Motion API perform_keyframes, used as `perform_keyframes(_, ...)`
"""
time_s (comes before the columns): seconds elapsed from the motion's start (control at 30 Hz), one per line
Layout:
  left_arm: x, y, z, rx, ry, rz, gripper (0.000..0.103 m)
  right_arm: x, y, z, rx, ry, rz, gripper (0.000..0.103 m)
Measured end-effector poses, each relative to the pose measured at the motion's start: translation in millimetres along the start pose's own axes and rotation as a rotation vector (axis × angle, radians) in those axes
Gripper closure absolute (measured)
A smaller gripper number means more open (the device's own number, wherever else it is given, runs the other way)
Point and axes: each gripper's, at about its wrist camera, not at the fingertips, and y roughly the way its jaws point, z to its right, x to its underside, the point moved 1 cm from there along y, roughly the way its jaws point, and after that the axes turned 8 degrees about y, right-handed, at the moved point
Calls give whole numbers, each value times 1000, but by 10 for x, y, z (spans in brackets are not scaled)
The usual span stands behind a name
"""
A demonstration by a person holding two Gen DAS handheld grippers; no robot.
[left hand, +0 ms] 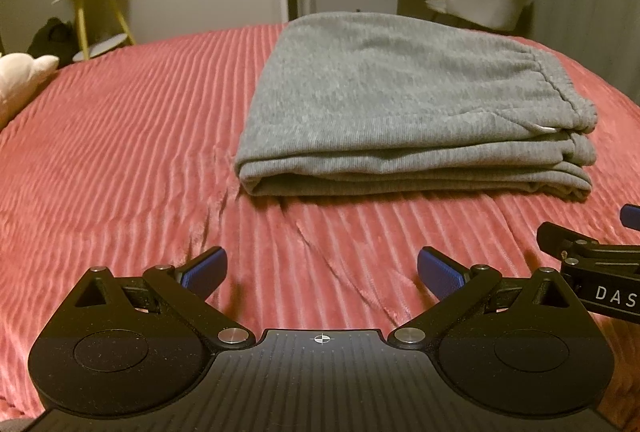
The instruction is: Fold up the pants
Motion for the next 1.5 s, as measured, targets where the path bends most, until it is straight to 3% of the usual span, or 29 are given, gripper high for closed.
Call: perform_keyframes(1.5,10,-4,8,2,8,5,0,-3,-34,-25,9,-27,26,4)
